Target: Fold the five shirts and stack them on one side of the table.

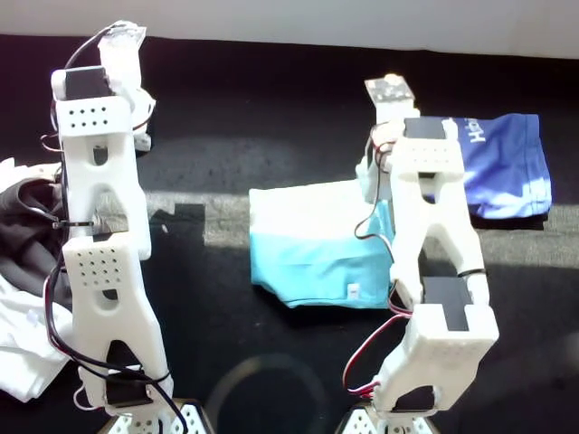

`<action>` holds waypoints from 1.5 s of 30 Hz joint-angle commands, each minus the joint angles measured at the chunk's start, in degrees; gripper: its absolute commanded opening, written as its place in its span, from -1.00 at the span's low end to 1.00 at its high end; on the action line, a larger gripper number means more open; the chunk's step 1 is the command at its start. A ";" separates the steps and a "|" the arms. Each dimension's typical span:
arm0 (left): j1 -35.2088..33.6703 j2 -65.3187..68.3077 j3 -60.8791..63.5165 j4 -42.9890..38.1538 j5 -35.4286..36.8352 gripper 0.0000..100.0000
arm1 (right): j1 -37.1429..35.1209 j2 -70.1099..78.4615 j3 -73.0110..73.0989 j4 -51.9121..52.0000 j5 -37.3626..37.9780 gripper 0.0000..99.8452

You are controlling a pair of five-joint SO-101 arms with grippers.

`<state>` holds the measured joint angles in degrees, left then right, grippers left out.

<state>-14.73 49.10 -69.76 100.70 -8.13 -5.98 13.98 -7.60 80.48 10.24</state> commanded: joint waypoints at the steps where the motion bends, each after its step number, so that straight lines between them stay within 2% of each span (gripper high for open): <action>1: -0.57 -0.75 -2.33 0.62 -0.18 -0.98 | -1.45 -4.44 -1.10 2.95 -2.55 -0.31; 11: -0.66 -0.66 -2.15 0.53 -0.09 -0.98 | -4.35 5.05 3.82 -1.71 -12.04 -0.31; 20: -2.77 -0.66 -2.33 0.44 -0.09 -0.98 | -4.44 16.66 3.74 -5.14 -11.87 -0.33; 22: -3.30 -0.66 -2.33 0.44 -0.09 -0.98 | -4.35 18.33 3.74 -5.14 -11.78 -0.53; 24: -3.56 -0.66 -2.33 0.44 -0.09 -0.98 | -4.26 18.59 3.74 -5.41 -11.78 -0.90; 25: -3.82 -0.66 -2.33 0.44 -0.09 -0.98 | -4.18 18.59 3.74 -5.93 -11.78 -1.00; 27: -4.09 -0.66 -2.33 0.44 -0.18 -0.98 | -3.47 18.51 2.07 -5.93 -11.78 -0.96; 32: -5.23 -0.66 -2.33 0.44 -0.26 -0.98 | 0.84 17.19 -10.07 -1.19 -7.65 -0.99; 41: -5.23 -0.66 -2.33 0.44 -0.26 -0.98 | 4.70 14.20 -44.26 8.84 3.16 -0.99; 45: -5.49 -0.66 -2.33 0.44 -0.26 -0.98 | 8.40 14.20 -50.51 9.54 6.68 -0.99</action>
<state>-19.91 49.10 -69.76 100.70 -8.13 -0.70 32.44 -52.00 89.54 14.64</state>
